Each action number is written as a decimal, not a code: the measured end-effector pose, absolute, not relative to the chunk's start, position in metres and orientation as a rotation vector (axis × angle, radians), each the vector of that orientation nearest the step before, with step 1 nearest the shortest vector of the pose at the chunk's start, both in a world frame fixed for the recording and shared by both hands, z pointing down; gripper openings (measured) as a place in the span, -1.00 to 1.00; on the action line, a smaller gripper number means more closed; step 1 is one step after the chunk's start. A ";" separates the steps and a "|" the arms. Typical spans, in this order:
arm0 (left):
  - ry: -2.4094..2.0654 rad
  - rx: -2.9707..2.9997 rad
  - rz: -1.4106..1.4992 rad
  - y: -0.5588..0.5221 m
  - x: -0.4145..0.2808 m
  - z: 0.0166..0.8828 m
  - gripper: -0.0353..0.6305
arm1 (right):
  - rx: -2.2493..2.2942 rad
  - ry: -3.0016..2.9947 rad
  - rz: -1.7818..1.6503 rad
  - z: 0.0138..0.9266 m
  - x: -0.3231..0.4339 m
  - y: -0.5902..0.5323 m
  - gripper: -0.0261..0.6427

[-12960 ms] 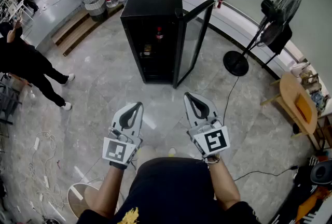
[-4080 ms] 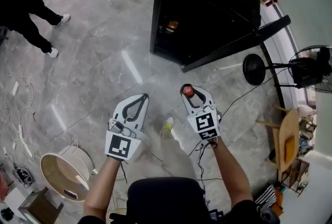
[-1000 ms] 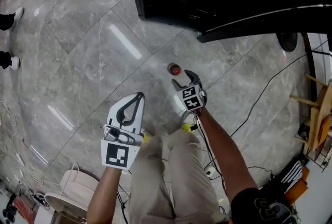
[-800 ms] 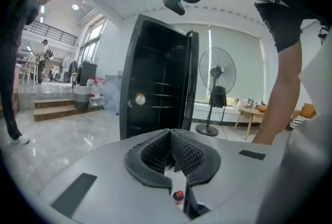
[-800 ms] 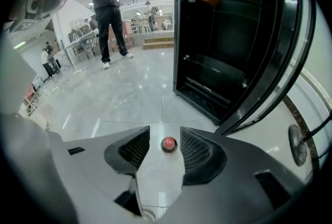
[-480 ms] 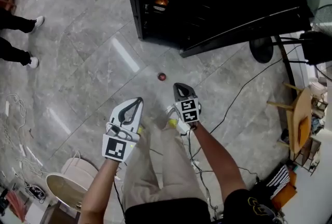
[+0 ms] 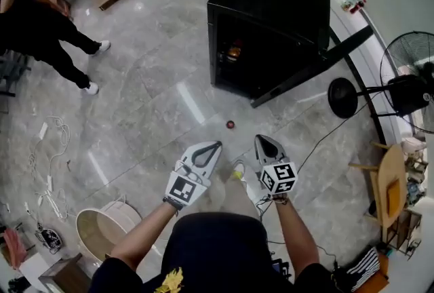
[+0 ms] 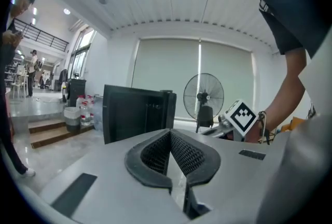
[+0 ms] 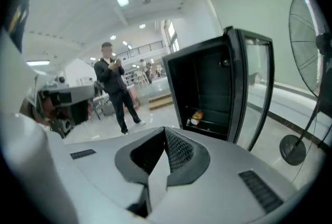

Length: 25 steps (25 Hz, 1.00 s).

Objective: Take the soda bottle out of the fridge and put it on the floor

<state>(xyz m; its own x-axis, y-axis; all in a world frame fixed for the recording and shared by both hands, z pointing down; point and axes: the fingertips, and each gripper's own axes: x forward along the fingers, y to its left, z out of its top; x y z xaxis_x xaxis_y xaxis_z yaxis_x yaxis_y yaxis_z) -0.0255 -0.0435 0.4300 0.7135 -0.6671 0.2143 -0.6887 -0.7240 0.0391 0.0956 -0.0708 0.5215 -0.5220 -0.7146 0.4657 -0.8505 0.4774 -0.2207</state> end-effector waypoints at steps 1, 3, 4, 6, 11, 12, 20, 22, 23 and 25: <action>-1.125 2.803 0.276 -0.043 -0.025 0.415 -0.85 | 1.354 -2.448 0.622 0.497 0.097 -0.069 -0.93; -1.168 2.804 0.217 -0.046 -0.026 0.383 -0.85 | 1.396 -2.505 0.566 0.451 0.100 -0.069 -0.93; -1.186 2.804 0.178 -0.048 -0.028 0.367 -0.85 | 1.413 -2.530 0.523 0.429 0.101 -0.069 -0.93; -1.201 2.822 0.136 -0.050 -0.030 0.341 -0.85 | 1.453 -2.571 0.444 0.389 0.103 -0.067 -0.93; -1.239 2.879 0.054 -0.052 -0.031 0.286 -0.85 | 1.522 -2.624 0.278 0.318 0.112 -0.058 -0.93; -1.244 2.891 0.057 -0.053 -0.032 0.280 -0.85 | 1.531 -2.629 0.245 0.309 0.115 -0.056 -0.93; -1.266 2.937 0.004 -0.050 -0.030 0.244 -0.85 | 1.606 -2.632 0.075 0.265 0.126 -0.046 -0.93; -1.255 2.936 0.007 -0.047 -0.027 0.243 -0.85 | 1.598 -2.632 0.054 0.263 0.123 -0.046 -0.93; -1.250 2.936 0.009 -0.046 -0.026 0.243 -0.85 | 1.592 -2.634 0.046 0.262 0.121 -0.046 -0.93; -1.234 2.939 0.015 -0.044 -0.020 0.244 -0.85 | 1.572 -2.640 0.031 0.259 0.118 -0.044 -0.93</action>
<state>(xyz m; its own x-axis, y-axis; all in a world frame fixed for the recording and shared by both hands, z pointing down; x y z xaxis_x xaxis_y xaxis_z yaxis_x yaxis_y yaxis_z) -0.0203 -0.0439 0.2443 0.7004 -0.7137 -0.0093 -0.7133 -0.6993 -0.0462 0.1185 -0.0444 0.2593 -0.4747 -0.8774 0.0692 -0.8788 0.4768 0.0178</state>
